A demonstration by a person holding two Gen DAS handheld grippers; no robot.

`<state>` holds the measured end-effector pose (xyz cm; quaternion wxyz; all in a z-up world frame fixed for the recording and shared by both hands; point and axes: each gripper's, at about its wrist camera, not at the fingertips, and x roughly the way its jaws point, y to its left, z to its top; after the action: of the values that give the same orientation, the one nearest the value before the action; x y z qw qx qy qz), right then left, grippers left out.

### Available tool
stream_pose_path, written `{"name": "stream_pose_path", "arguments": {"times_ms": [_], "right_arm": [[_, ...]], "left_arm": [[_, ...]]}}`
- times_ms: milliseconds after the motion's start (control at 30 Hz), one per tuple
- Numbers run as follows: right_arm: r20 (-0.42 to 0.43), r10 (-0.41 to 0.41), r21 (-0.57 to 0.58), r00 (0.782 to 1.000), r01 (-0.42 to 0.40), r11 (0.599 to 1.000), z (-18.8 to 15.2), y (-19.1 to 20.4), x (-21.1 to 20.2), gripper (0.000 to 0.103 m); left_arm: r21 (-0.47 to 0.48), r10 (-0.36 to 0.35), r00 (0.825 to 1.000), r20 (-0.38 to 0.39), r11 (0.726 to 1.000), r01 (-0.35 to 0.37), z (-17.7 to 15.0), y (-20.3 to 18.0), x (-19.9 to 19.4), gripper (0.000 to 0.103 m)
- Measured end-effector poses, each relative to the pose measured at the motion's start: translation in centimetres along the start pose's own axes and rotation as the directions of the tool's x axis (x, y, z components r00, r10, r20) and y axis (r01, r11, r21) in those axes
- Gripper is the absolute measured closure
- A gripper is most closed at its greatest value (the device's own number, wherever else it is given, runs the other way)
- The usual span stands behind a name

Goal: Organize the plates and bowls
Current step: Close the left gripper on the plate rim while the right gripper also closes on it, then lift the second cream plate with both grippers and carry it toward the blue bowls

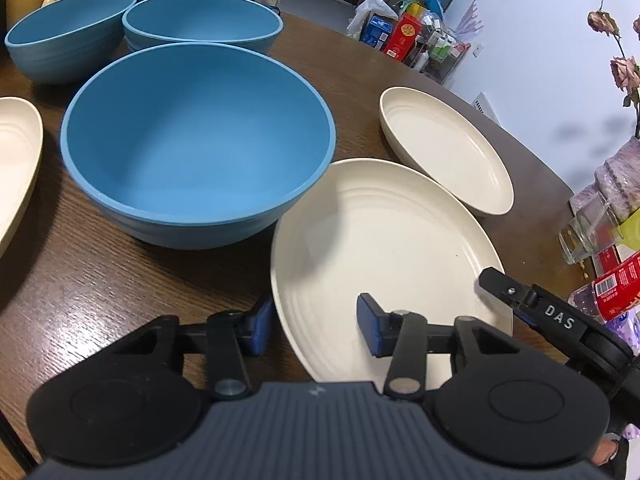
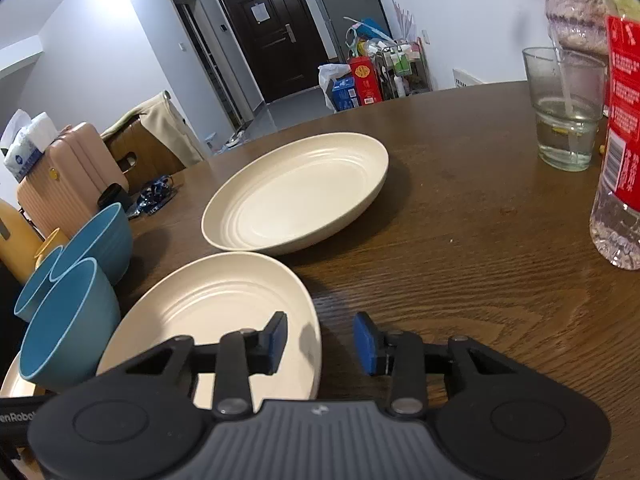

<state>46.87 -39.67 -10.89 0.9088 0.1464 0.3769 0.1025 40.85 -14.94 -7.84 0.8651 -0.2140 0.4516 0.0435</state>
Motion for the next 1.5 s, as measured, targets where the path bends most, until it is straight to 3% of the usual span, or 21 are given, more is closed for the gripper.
{"name": "stream_pose_path", "arguments": {"times_ms": [100, 233, 467, 733, 1500], "right_arm": [[0.003, 0.002, 0.015, 1.000, -0.002, 1.000, -0.1, 0.0, 0.2, 0.074], [0.002, 0.016, 0.021, 1.000, -0.016, 1.000, -0.1, 0.0, 0.4, 0.079], [0.002, 0.010, 0.049, 1.000, -0.010, 0.999, -0.5, -0.3, 0.1, 0.088], [0.012, 0.008, 0.056, 1.000, -0.009, 0.998, -0.7, -0.4, -0.2, 0.094], [0.056, -0.022, 0.060, 0.998, 0.018, 0.998, -1.7, 0.2, -2.5, 0.095]], "left_arm": [[0.007, -0.005, 1.000, 0.004, 1.000, 0.005, 0.0, 0.0, 0.0, 0.062], [0.014, -0.019, 1.000, -0.008, 1.000, 0.019, 0.2, 0.1, 0.3, 0.076], [0.027, -0.001, 1.000, 0.006, 1.000, 0.001, 0.3, 0.1, 0.4, 0.084], [0.035, 0.018, 1.000, 0.023, 0.999, -0.018, 0.3, 0.1, 0.4, 0.087], [0.107, 0.029, 0.996, 0.086, 0.994, -0.038, -0.5, -0.6, -1.3, 0.087]]}}
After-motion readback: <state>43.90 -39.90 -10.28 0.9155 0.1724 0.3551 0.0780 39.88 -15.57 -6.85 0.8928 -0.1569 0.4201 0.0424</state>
